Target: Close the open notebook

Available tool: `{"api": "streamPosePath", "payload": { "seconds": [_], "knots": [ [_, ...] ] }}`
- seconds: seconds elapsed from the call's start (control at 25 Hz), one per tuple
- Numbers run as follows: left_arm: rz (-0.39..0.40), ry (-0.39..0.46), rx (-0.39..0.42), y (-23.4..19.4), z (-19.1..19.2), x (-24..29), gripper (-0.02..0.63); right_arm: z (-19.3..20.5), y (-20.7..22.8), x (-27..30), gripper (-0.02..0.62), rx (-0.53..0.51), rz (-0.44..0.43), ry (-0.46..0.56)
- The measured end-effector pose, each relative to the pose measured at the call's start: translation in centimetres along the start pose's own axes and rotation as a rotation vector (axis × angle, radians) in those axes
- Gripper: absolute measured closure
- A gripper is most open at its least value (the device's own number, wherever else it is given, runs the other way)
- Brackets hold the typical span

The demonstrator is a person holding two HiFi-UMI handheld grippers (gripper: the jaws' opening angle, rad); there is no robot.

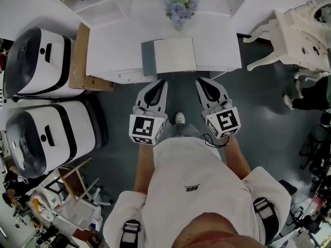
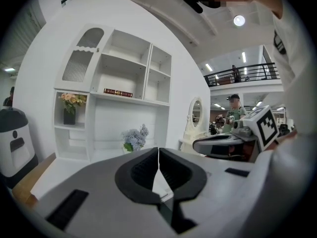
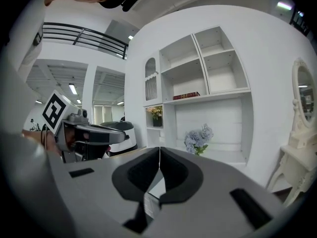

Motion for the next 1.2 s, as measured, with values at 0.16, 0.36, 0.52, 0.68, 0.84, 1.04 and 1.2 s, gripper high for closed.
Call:
{"api": "streamPosePath", "payload": {
  "seconds": [0.16, 0.36, 0.52, 0.68, 0.84, 1.04, 1.2],
  "knots": [
    [0.005, -0.024, 0.002, -0.3, 0.7, 2.1, 0.606, 0.7, 0.6, 1.1, 0.598, 0.009, -0.009, 0.016],
    [0.019, -0.043, 0.001, -1.4, 1.6, 4.1, 0.606, 1.8, 1.2, 2.5, 0.598, 0.025, 0.0, 0.013],
    [0.034, -0.06, -0.011, -2.5, 2.9, 5.6, 0.606, 2.9, 1.3, 4.1, 0.598, 0.019, 0.025, -0.014],
    [0.045, -0.093, -0.01, -4.1, 4.3, 6.9, 0.606, 3.8, 1.1, 6.2, 0.598, 0.024, 0.035, -0.048],
    [0.055, -0.132, -0.011, -5.7, 5.9, 8.2, 0.606, 5.0, 1.1, 8.7, 0.598, 0.038, 0.035, -0.073],
    [0.071, -0.171, -0.041, -7.3, 8.1, 9.6, 0.606, 6.7, 1.0, 11.3, 0.598, 0.06, 0.028, -0.105],
    [0.077, -0.202, -0.057, -8.4, 9.5, 10.6, 0.606, 7.5, 0.7, 13.2, 0.598, 0.068, 0.014, -0.131]
  ]
}}
Point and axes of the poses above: the fingertips, and each gripper's own axes: x forward along the fingers, y to its right, z out of its underside, the point moved 4 cm from there along -x, backward along the fingers, and after that the axes turned 13 degrees about -y, right-handed, at the moved point
